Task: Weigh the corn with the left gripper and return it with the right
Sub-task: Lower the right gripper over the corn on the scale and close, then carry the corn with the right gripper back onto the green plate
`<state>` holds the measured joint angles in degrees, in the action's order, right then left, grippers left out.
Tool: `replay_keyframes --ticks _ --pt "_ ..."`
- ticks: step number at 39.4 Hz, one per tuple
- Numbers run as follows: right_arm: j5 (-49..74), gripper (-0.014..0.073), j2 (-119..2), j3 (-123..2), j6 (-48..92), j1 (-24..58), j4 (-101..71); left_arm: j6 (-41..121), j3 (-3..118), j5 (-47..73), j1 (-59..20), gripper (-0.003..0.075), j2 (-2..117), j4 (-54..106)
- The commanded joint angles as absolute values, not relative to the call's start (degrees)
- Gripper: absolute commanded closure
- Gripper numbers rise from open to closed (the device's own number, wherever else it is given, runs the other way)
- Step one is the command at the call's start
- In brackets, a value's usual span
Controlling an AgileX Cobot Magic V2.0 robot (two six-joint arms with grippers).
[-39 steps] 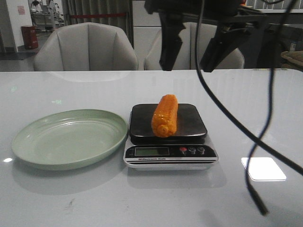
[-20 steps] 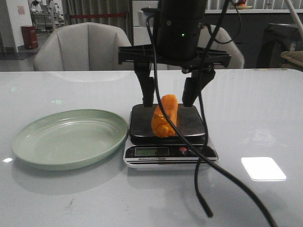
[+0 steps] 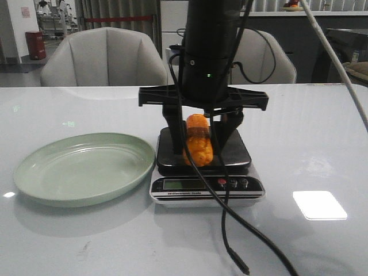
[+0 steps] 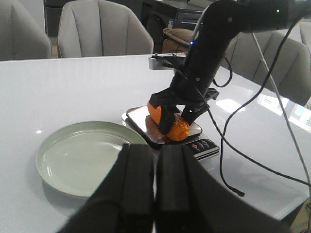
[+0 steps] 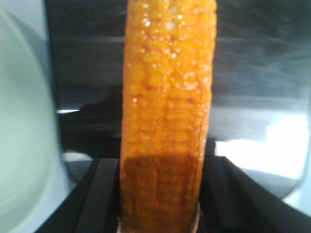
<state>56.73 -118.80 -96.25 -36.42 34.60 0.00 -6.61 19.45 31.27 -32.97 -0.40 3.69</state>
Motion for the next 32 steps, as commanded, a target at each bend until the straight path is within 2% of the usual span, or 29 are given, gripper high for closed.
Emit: replay_keyframes --ticks 1,8,17,21,28,32 --pt "51.75 0.0314 -115.67 -100.00 -34.38 36.61 -5.45 -6.70 20.73 26.94 -33.03 0.0607 -1.35 3.88" --pt "40.11 0.0314 -116.32 -100.43 -34.39 40.90 -7.78 -6.70 20.73 26.94 -33.03 0.0607 -1.35 3.88" --pt "37.50 0.0299 -120.54 -102.47 -34.39 45.09 -8.05 -6.70 20.73 26.94 -33.03 0.0607 -1.35 3.88" --pt "38.11 0.0214 -121.94 -103.76 -34.39 45.87 -8.05 -6.70 20.73 26.94 -33.03 0.0607 -1.35 3.88" --pt "40.05 -0.0001 -123.00 -105.79 -34.39 46.05 -8.05 -6.70 20.73 26.94 -33.03 0.0607 -1.35 3.88" --pt "41.37 -0.0013 -122.91 -106.86 -34.39 45.71 -8.05 -6.70 20.73 26.94 -33.03 0.0607 -1.35 3.88"
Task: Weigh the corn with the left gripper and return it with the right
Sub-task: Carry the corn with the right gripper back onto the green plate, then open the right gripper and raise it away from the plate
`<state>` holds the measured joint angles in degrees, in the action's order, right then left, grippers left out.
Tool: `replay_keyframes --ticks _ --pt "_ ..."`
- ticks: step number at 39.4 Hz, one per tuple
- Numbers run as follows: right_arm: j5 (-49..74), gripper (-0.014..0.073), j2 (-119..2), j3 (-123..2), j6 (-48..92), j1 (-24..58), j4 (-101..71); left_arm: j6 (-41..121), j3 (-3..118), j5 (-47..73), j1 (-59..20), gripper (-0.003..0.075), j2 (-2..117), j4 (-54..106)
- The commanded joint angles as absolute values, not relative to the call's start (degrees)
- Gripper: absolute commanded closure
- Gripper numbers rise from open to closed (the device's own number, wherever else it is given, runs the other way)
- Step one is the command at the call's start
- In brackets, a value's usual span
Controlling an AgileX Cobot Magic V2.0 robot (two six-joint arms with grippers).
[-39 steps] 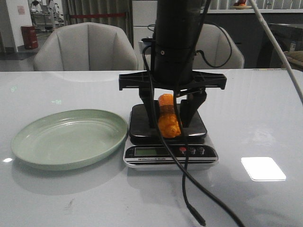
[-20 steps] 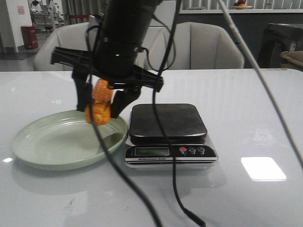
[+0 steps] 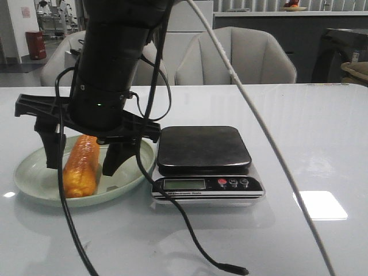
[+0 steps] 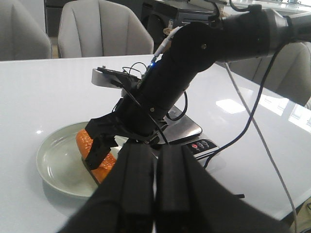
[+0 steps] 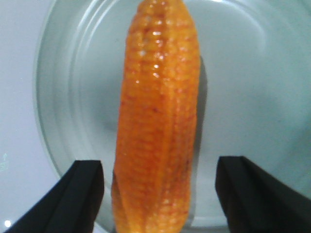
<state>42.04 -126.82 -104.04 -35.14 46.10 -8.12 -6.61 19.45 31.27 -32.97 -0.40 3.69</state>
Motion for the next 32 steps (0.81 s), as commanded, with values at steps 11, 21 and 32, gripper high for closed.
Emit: replay_keyframes --ticks 11,21,32 --pt "48.60 -0.0013 -119.20 -111.10 -31.38 41.86 -7.92 -6.70 20.73 26.94 -33.03 0.0607 -1.35 3.88" --pt "62.17 -0.0013 -111.63 -110.29 -15.89 36.06 -8.36 -6.70 20.73 26.94 -33.03 0.0607 -1.35 3.88" --pt "58.43 -0.0013 -99.51 -97.89 -6.08 33.55 -8.36 -6.70 20.73 26.94 -33.03 0.0607 -1.35 3.88"
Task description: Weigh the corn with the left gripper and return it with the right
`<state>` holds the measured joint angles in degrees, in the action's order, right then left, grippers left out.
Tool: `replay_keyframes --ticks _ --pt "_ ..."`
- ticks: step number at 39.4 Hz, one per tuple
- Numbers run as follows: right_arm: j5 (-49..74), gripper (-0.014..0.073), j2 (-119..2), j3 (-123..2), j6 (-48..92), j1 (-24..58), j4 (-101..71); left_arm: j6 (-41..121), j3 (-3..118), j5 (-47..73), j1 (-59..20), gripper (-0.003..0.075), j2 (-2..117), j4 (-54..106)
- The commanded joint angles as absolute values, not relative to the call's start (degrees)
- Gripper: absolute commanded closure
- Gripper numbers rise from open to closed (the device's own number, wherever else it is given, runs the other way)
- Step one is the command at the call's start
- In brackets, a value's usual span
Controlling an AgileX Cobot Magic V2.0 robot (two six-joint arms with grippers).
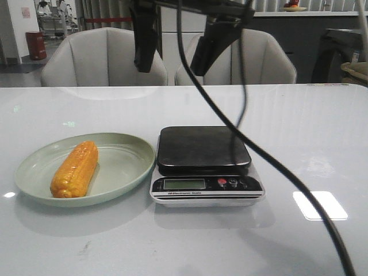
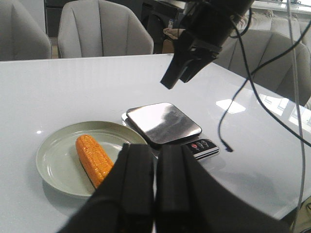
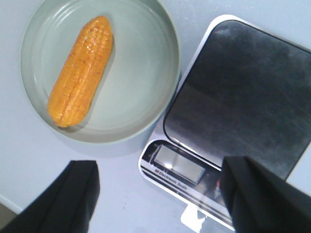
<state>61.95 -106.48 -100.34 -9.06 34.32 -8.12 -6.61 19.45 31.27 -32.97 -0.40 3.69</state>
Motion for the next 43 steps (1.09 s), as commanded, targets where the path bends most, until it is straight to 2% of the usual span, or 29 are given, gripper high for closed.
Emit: replay_keyframes --ticks 1,11,33,43 --pt "57.59 -0.0013 -98.35 -96.51 -5.58 33.43 -8.36 -6.70 20.73 26.94 -33.03 0.0607 -1.35 3.88" --pt "50.11 -0.0013 -83.19 -79.56 -2.82 33.41 -8.30 -6.70 20.73 26.94 -33.03 0.0607 -1.35 3.88" --pt "22.53 -0.0013 -44.13 -40.71 -2.72 33.41 -7.02 -6.70 20.73 26.94 -33.03 0.0607 -1.35 3.88" --pt "20.51 -0.0013 -25.75 -29.28 -2.72 33.41 -4.72 -6.70 20.73 26.94 -33.03 0.0607 -1.35 3.88"
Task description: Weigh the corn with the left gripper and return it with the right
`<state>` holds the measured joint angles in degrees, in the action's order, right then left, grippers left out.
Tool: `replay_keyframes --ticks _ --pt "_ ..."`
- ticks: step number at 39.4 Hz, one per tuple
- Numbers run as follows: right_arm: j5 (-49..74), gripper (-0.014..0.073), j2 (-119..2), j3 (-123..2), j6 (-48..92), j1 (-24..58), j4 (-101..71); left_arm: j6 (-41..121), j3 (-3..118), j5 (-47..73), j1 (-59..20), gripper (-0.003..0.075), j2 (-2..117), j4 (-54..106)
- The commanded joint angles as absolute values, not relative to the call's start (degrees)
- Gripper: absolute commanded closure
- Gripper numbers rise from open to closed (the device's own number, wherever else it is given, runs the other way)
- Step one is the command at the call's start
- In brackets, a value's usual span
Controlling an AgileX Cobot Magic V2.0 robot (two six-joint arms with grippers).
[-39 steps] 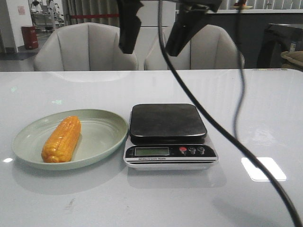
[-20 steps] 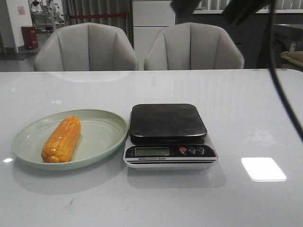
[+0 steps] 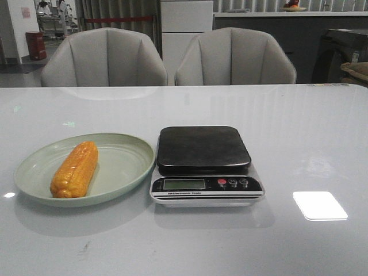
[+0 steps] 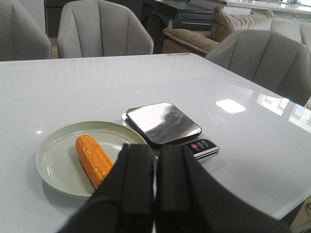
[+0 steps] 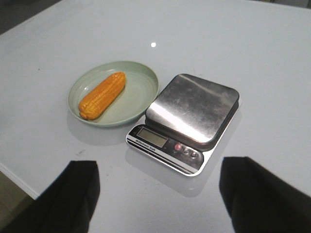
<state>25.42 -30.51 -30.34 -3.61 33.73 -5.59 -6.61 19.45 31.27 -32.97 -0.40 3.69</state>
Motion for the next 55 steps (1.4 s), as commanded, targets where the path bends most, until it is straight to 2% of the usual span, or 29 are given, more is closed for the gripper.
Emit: replay_keyframes --ticks 1,10,16,55 --pt "20.51 -0.0013 -23.63 -28.13 -2.72 33.41 -4.36 -6.70 20.73 26.94 -33.03 0.0607 -1.35 3.88" --pt "15.93 -0.0013 -5.01 -18.86 -2.72 33.41 -3.93 -6.70 20.73 26.94 -33.03 0.0607 -1.35 3.88" --pt "13.21 -0.0013 1.41 -13.09 -2.72 33.41 -3.68 -6.70 20.73 26.94 -33.03 0.0607 -1.35 3.88" --pt "9.78 -0.0012 1.49 -10.34 -2.72 33.41 -3.61 -6.70 20.73 26.94 -33.03 0.0607 -1.35 3.88"
